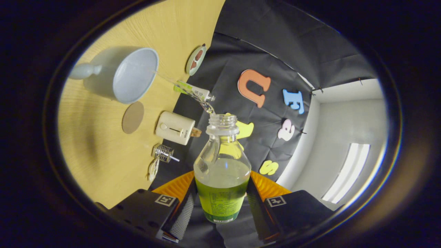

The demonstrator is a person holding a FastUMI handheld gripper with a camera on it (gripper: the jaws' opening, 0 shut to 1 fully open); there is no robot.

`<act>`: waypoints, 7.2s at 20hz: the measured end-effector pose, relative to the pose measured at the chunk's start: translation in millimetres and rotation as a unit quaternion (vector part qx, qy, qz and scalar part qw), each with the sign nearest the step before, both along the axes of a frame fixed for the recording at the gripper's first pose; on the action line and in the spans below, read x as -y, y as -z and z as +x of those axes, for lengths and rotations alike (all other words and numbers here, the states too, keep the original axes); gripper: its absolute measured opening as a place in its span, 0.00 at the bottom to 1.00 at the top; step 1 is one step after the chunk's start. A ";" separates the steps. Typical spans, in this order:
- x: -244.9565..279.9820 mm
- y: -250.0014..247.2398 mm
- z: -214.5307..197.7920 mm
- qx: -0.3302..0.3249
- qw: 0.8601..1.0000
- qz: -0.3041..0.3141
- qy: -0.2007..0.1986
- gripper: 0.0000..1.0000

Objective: Take the bottle from table, then pour the juice into the cup, finally place the bottle on the coaster

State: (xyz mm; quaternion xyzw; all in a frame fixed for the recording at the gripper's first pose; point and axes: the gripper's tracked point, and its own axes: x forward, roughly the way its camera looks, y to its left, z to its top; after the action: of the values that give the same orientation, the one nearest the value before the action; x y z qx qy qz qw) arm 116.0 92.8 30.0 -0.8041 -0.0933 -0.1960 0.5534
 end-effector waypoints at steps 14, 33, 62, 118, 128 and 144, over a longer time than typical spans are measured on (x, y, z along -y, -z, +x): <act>-7.1 -4.0 4.1 -0.018 0.999 -0.047 0.001 0.80; -18.9 -15.9 -6.0 0.024 0.992 -0.122 0.015 0.80; -26.9 -49.7 -31.0 0.115 0.986 -0.122 -0.012 0.80; -38.7 93.9 172.3 -0.209 0.560 0.783 -0.173 0.81; -36.9 117.9 173.6 -0.230 0.556 0.785 -0.150 0.81; -27.8 98.4 158.0 -0.212 0.537 0.795 -0.184 1.00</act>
State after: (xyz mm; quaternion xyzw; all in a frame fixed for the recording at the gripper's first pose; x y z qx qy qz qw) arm 274.0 120.5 -68.4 -0.0160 0.0748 0.0929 0.9927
